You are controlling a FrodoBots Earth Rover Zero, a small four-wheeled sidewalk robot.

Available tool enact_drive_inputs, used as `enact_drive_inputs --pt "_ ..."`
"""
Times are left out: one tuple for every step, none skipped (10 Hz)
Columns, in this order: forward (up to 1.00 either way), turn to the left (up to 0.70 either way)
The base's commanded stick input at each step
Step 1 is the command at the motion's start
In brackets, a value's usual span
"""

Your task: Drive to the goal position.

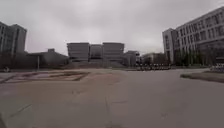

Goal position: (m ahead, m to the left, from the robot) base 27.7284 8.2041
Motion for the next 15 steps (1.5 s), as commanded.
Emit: enact_drive_inputs --pt "0.70 0.00" --pt "0.70 0.00" --pt "0.70 0.00" --pt "0.70 0.00" --pt "0.70 0.00" --pt "0.70 0.00" --pt "0.70 0.00" --pt "0.70 0.00" --pt "0.70 0.00" --pt "0.70 0.00" --pt "0.70 0.00" --pt "0.70 0.00" --pt "0.70 0.00" --pt "0.70 0.00" --pt "0.70 0.00"
